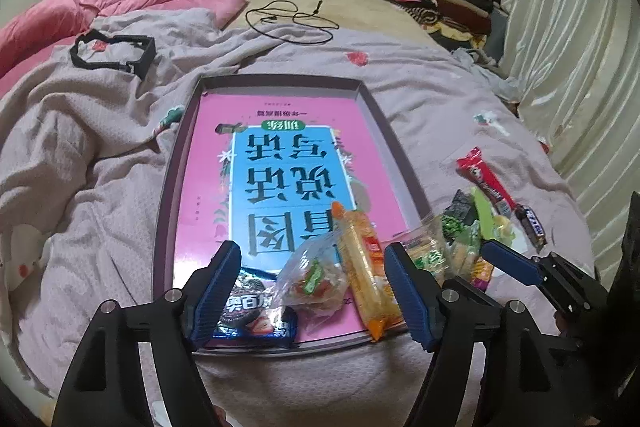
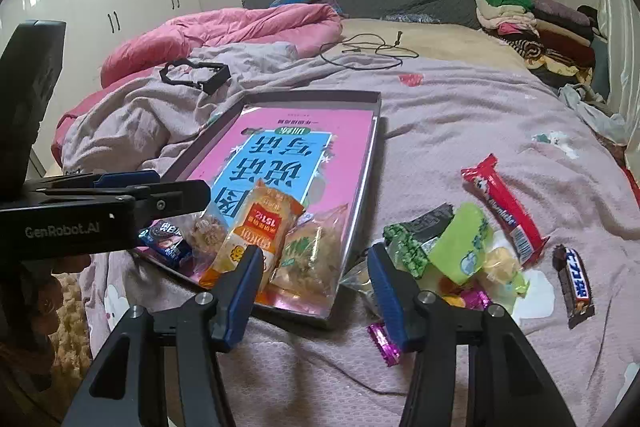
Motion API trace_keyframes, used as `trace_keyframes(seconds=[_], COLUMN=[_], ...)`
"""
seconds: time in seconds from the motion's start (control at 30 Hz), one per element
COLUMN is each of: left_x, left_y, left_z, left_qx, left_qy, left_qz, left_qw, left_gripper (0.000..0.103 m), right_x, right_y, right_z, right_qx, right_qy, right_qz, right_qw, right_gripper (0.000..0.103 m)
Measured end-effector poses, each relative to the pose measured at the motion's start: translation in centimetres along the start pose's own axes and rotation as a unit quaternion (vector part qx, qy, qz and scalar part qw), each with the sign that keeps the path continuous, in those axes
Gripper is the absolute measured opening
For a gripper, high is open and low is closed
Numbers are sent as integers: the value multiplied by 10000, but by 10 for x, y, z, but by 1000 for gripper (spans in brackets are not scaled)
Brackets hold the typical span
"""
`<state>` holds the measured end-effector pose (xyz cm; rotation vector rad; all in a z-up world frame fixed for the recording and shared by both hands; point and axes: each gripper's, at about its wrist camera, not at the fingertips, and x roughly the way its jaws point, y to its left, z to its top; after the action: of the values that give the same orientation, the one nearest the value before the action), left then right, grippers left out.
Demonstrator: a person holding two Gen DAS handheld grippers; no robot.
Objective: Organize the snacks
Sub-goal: 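Lower both clear bags into the pink tray and open both tools, then move both open tools back to the snack pile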
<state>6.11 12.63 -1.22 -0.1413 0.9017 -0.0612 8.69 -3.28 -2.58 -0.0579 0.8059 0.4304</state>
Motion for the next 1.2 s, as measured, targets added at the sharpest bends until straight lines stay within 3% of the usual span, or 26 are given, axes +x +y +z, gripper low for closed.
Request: trace_keyframes(seconds=[0.53,1.2], left_x=[-14,-24], left_y=[-16,-69], left_z=[3,3], left_qx=[131,562], left_qy=[-65,-95], left_qz=[-23,-119], left_qw=[9999,9983], left_gripper=[79,79], right_x=[-16,-38], right_y=[-16,-65], right_z=[6,8], right_qx=[122,501], right_qy=[-238,-501], right_qz=[-37,-180], right_qw=[9996,9973], right_gripper=[61,66])
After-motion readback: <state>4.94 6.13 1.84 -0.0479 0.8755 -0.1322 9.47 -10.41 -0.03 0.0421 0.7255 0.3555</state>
